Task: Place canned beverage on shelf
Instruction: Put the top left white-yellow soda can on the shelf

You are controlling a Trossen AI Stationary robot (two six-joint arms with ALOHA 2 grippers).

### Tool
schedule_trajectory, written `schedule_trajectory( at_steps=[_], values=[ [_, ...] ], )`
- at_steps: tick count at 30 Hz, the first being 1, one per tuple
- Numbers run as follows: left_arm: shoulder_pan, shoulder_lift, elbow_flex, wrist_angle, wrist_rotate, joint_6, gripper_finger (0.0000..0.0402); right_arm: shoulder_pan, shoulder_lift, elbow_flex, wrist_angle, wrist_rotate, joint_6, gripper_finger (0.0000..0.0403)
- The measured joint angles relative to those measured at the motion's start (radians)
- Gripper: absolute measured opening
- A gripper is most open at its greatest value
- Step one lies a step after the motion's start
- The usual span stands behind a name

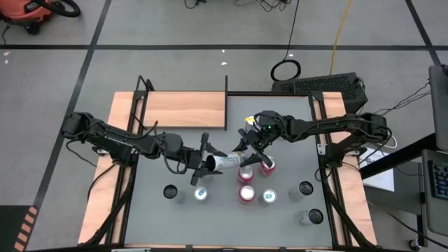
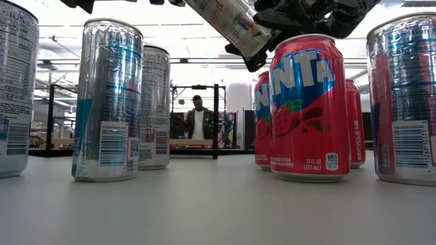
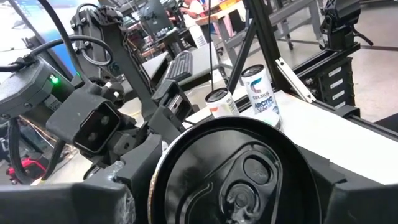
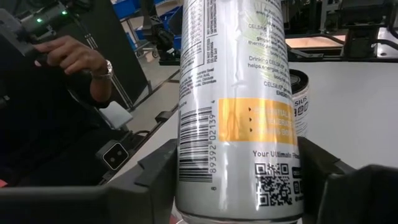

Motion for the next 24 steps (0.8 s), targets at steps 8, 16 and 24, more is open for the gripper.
schedule_trajectory(
  at_steps=[8,16,24],
  values=[
    [0.009,0.001,0.000,-0.070,-0.124,-0.120,0.0253,0.001,-0.001,0.001,-0.012,0.216,0.008,0.0264],
    [0.060,-0.002,-0.003,-0.114,-0.280,-0.292,0.0253,0.020,-0.040,0.003,-0.051,0.497,-0.063,0.0318],
    [0.143,-0.006,0.029,-0.139,-0.297,-0.494,0.0253,0.123,-0.051,0.002,-0.058,0.838,-0.155,0.0320]
  ],
)
